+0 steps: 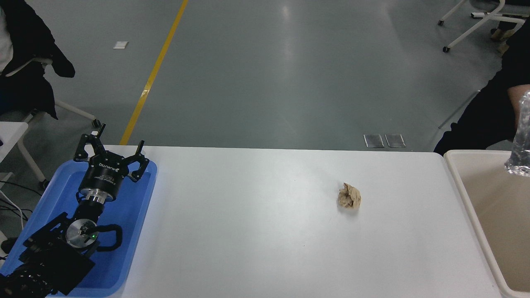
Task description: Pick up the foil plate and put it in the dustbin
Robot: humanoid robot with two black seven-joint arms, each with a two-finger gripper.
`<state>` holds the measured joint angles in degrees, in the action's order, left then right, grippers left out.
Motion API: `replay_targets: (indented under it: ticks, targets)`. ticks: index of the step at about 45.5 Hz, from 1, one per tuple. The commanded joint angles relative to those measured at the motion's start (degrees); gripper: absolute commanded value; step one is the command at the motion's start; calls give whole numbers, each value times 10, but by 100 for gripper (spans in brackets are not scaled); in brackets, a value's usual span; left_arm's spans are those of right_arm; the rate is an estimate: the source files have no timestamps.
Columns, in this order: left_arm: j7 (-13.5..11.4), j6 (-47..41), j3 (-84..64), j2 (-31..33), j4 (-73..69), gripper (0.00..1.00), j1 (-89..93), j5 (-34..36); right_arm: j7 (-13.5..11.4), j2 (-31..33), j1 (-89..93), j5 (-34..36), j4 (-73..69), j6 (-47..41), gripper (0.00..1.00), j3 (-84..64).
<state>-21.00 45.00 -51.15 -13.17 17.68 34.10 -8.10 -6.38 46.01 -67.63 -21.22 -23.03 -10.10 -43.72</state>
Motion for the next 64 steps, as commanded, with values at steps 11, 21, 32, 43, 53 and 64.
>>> replay_targets:
  ticks: [11,21,32,43,53,64]
  targets:
    - [0,0,0,1,0,100,0,0,-6,-73,212,109,127,117,0,66]
    - [0,0,0,0,0,100,0,0,-5,-105,260,136,167,126,0,73]
    - [0,0,0,0,0,100,0,0,-5,-123,278,135,171,138,0,99]
    - [0,0,0,0,0,100,0,0,-5,-125,281,135,171,145,0,100]
    - [0,0,0,0,0,100,0,0,-4,-124,283,136,170,144,100,94]
    - [0,0,0,0,0,100,0,0,-5,-125,272,136,161,140,100,94]
